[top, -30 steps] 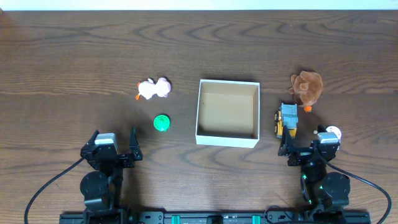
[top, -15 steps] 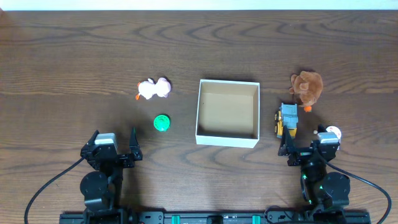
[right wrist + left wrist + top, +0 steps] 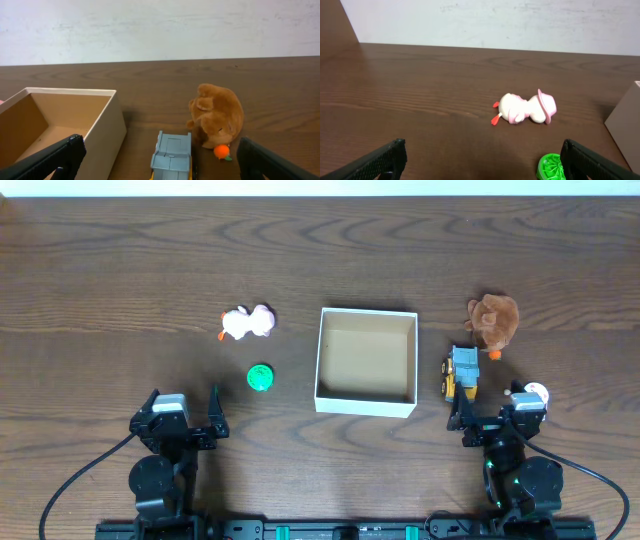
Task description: Pack container
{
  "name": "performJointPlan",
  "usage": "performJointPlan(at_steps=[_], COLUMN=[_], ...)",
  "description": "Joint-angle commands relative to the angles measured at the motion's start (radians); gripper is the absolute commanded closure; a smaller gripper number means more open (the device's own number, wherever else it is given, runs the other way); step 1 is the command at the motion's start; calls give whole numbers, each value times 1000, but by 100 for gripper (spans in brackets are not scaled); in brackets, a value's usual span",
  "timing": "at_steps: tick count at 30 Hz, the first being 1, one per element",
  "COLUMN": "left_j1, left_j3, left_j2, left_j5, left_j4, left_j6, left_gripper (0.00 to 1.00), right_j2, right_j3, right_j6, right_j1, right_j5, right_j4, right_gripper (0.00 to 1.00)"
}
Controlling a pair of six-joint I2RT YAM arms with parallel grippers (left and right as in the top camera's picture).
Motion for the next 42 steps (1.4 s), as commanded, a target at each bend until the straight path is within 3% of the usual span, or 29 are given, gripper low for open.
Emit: performJointPlan(at_steps=[1, 9, 12, 18, 24, 28, 33, 37, 42], left_j1=[-4, -4, -4, -4, -4, -4, -4, -4, -4], left_j3=[-13, -13, -13, -13, -13, -13, -13, -13, -13], left_j2=[-6, -6, -6, -6, -6, -6, -6, -6, -6], left_j5=[-1, -1, -1, -1, -1, -1, -1, -1, -1], left_j4=[-37, -37, -37, -37, -37, -37, -37, -37, -37], left_j6=[-5, -5, -5, -5, -5, -5, -5, -5, -5], left_gripper=[2, 2, 2, 2, 2, 2, 2, 2, 2], right_j2=[-7, -7, -7, 57, 350, 649, 932, 1081, 1206], right_j3=[-5, -5, 2, 183, 545, 883, 1170, 1257, 1225], right_j6=[-10, -18, 25, 24, 2, -26, -32, -32, -40], right_j1=[-12, -12, -12, -12, -12, -11, -11, -11, -12], right_j5=[0, 77, -2, 70, 97, 73, -34, -146, -127], right_j4=[0, 43, 112, -63, -226, -529, -892, -1059, -1078], right_gripper=[1, 1, 1, 1, 1, 1, 1, 1, 1])
